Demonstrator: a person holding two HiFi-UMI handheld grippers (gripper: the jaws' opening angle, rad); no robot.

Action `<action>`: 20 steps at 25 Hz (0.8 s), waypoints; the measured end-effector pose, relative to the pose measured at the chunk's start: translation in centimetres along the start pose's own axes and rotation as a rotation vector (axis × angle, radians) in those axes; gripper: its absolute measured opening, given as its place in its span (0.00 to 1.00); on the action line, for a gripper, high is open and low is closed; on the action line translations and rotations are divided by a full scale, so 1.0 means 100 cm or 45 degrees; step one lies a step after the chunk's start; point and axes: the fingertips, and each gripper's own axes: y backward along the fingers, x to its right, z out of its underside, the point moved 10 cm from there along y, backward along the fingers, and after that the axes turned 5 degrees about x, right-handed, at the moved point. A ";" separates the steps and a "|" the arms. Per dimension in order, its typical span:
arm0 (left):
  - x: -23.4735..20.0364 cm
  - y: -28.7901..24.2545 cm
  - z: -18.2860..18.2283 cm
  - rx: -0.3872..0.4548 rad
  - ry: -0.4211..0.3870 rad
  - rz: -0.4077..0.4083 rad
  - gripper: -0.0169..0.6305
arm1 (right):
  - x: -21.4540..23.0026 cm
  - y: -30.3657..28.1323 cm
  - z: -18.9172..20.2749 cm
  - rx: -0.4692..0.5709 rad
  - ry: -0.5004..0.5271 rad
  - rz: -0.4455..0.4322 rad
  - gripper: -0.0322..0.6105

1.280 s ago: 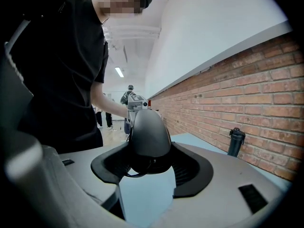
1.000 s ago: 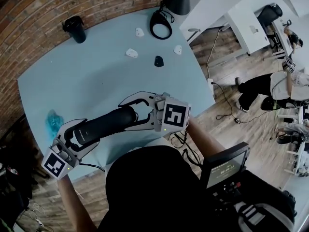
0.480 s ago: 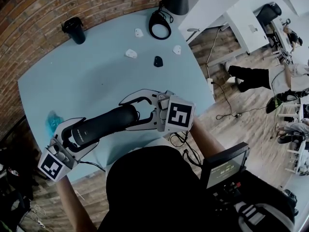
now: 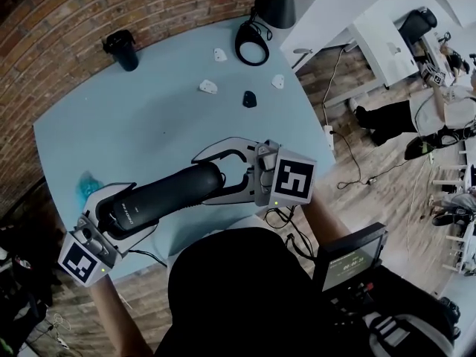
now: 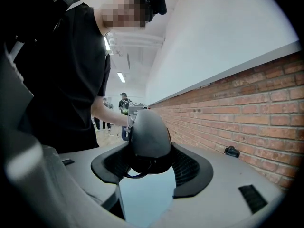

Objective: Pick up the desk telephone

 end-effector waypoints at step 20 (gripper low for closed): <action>0.005 0.005 -0.023 0.280 0.039 -0.023 0.51 | -0.002 0.007 -0.032 0.268 -0.040 -0.011 0.47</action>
